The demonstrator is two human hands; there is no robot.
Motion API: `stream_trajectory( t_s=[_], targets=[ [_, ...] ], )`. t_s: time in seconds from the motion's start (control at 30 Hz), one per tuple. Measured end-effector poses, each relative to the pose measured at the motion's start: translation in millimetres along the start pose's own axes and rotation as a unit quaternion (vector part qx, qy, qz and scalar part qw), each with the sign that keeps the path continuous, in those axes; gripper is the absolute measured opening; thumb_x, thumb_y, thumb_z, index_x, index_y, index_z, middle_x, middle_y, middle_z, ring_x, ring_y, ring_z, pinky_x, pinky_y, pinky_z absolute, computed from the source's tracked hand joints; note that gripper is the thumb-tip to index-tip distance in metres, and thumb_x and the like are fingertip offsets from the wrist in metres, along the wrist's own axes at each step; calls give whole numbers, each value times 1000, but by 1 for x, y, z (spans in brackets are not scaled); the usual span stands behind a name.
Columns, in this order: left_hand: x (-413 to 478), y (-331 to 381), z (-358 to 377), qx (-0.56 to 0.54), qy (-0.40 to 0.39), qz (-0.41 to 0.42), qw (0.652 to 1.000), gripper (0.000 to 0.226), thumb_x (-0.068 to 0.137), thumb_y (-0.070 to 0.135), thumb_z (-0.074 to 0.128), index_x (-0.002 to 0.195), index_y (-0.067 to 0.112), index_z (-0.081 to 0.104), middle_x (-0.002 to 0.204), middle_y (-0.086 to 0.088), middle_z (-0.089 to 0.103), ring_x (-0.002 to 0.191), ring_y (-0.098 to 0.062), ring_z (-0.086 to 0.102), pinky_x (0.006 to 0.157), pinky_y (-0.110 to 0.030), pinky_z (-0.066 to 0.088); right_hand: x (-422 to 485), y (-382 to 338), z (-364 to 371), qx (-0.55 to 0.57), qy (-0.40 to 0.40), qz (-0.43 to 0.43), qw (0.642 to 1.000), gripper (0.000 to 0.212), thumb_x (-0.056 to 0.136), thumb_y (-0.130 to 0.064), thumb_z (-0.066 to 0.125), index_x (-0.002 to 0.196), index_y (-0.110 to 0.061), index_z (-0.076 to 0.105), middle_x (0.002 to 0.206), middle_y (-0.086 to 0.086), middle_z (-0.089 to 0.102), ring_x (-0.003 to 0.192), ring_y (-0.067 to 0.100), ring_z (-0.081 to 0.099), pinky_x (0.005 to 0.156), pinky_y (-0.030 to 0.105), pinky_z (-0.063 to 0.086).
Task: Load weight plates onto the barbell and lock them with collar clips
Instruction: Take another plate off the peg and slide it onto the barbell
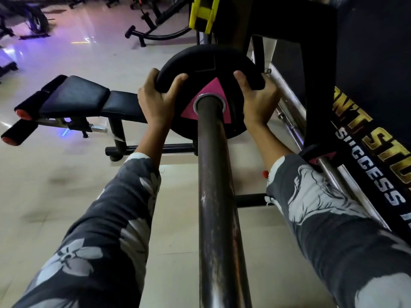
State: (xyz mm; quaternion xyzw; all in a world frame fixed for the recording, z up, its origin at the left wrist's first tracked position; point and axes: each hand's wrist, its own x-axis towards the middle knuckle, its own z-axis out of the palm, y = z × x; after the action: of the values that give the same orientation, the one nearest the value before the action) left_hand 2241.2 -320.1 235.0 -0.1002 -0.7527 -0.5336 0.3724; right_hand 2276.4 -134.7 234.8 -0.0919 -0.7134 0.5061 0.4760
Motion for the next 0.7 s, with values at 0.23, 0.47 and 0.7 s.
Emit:
stream_trajectory(
  t_s=[0.23, 0.47, 0.7],
  targets=[
    [14, -18, 15, 6, 29, 4, 1000, 52, 75, 59, 62, 66, 10, 47, 56, 3, 39, 48, -5, 34, 50, -24, 29, 19, 15, 22, 2, 20, -40, 999, 58, 65, -58, 65, 65, 1, 61, 58, 14, 65, 54, 18, 59, 50, 26, 44],
    [12, -9, 11, 11, 19, -1, 1000, 53, 74, 57, 61, 67, 6, 49, 57, -1, 42, 53, -5, 35, 50, -26, 30, 17, 14, 19, 18, -6, -26, 999, 61, 65, -62, 62, 65, -1, 60, 59, 13, 64, 55, 22, 60, 50, 27, 44],
    [9, -1, 1, 65, -36, -31, 997, 56, 78, 62, 51, 75, 6, 49, 59, -1, 49, 54, -15, 45, 53, -33, 35, 19, 15, 9, 62, -93, -10, 994, 45, 76, -49, 64, 77, -4, 60, 64, 3, 62, 59, 13, 59, 56, 25, 47]
  ],
)
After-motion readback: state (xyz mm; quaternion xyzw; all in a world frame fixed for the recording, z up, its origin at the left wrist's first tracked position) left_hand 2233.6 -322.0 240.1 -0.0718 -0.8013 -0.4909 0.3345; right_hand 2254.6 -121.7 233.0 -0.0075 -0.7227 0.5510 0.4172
